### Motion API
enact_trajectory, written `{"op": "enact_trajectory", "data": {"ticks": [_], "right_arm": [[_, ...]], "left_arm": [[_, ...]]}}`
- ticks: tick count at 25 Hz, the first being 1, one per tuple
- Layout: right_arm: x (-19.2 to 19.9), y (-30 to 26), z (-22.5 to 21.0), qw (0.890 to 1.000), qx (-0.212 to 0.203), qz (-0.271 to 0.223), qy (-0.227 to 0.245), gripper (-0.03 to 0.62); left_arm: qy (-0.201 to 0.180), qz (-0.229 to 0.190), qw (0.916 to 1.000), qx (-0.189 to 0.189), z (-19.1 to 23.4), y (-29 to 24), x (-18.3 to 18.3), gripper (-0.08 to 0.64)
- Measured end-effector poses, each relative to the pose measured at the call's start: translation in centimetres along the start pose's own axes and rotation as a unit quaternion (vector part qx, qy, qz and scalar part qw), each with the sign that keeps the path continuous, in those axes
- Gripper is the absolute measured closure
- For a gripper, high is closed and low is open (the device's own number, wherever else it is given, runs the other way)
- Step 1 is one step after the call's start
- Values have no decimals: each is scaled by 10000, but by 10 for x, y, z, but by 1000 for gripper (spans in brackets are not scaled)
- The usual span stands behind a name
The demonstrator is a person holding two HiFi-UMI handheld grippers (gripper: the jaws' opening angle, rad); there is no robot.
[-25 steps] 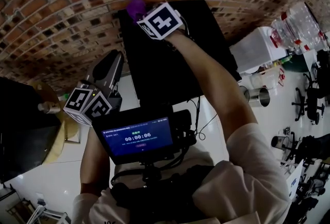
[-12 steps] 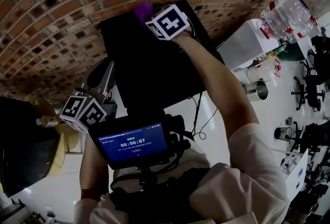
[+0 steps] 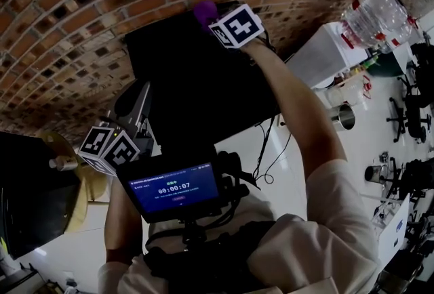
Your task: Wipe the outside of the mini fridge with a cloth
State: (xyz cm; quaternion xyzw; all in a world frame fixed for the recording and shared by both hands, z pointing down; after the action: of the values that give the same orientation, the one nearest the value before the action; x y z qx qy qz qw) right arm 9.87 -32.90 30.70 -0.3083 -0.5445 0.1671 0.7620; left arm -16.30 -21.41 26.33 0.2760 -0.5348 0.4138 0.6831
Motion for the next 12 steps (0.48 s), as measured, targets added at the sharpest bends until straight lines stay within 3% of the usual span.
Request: {"op": "enact_trajectory", "data": {"ticks": [12], "right_arm": [[28,11,-49,9994,259,138,-185,480]], "left_arm": [[-32,39,10000,-7,-9,-7,-2,508]]}}
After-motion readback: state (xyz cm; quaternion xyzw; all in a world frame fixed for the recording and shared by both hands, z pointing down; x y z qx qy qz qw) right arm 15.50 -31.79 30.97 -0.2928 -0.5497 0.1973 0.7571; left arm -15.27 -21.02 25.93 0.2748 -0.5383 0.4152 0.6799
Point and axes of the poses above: the fingertips, and each gripper's own axes: y backward along the fingers, z to its left, x out of its underside, the point moved 3 cm from there along y, backward along the fingers, and after that the axes turned 4 degrees about -y, right-handed, at the moved point
